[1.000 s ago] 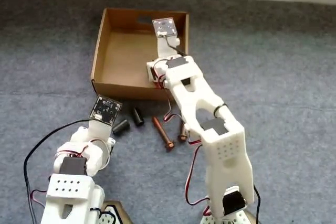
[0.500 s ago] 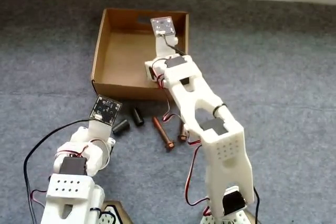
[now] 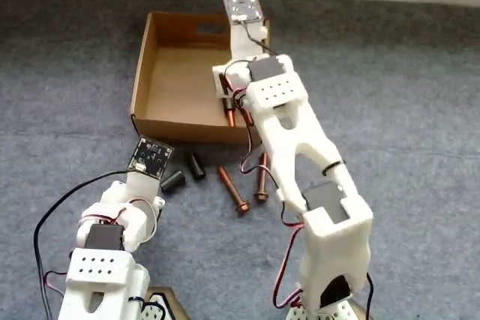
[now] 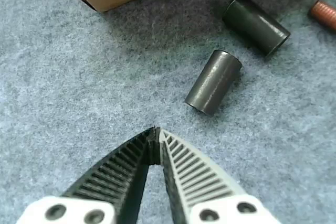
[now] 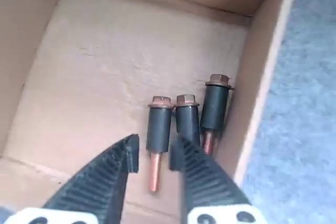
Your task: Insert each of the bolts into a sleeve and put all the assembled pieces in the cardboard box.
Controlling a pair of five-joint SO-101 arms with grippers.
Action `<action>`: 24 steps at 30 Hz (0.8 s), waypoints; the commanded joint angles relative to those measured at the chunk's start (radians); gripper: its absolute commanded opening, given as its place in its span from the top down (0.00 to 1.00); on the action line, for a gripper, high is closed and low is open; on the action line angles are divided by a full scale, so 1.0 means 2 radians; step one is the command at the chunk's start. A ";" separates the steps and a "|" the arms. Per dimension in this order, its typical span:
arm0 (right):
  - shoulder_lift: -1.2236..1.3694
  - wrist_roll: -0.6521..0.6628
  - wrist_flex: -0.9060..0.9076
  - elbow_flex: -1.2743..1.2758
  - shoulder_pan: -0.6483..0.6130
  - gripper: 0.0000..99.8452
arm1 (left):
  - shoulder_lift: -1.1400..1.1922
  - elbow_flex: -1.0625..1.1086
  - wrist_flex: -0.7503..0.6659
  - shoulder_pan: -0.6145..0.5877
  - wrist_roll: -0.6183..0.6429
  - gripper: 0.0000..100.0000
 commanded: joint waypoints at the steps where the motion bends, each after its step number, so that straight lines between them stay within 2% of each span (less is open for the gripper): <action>1: -0.080 0.007 0.033 -0.021 0.004 0.97 | -0.005 -0.001 -0.009 0.007 -0.004 0.99; 15: -0.237 0.008 0.203 -0.020 -0.009 0.97 | -0.005 -0.001 -0.009 0.007 -0.004 0.99; 20: -0.259 0.010 0.277 -0.011 -0.049 0.97 | -0.005 -0.001 -0.009 0.007 -0.004 0.99; 24: -0.301 0.038 0.258 0.082 -0.092 0.94 | -0.005 -0.001 -0.009 0.007 -0.004 0.99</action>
